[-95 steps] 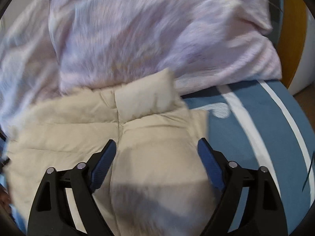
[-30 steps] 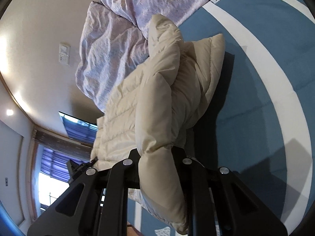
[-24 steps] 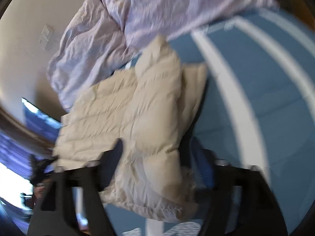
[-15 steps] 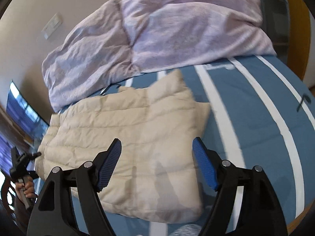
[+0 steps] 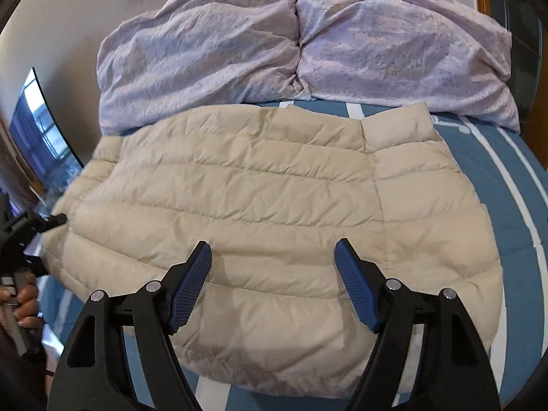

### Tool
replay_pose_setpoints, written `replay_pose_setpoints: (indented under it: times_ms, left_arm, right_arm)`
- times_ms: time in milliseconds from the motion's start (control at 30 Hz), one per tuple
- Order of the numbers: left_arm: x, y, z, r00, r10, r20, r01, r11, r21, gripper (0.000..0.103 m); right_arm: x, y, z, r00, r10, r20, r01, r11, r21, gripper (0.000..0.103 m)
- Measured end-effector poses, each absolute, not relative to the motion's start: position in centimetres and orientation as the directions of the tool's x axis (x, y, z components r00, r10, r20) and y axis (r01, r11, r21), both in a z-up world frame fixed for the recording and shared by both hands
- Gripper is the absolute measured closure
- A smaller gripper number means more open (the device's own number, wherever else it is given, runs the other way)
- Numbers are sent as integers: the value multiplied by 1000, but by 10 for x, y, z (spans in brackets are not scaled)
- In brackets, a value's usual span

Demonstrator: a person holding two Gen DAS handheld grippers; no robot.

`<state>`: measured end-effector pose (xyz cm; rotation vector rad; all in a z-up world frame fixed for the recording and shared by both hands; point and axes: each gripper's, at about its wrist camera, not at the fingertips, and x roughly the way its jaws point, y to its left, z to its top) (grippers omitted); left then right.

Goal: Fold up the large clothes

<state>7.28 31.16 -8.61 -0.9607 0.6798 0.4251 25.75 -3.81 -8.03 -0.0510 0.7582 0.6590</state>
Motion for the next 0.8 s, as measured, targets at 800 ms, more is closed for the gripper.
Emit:
replay_pose_setpoints:
  times_ms: [800]
  left_arm:
    - [80, 315, -97, 757, 31, -653, -593, 454, -665, 32]
  right_arm:
    - [268, 1, -121, 564, 382, -732, -555, 832, 7, 21]
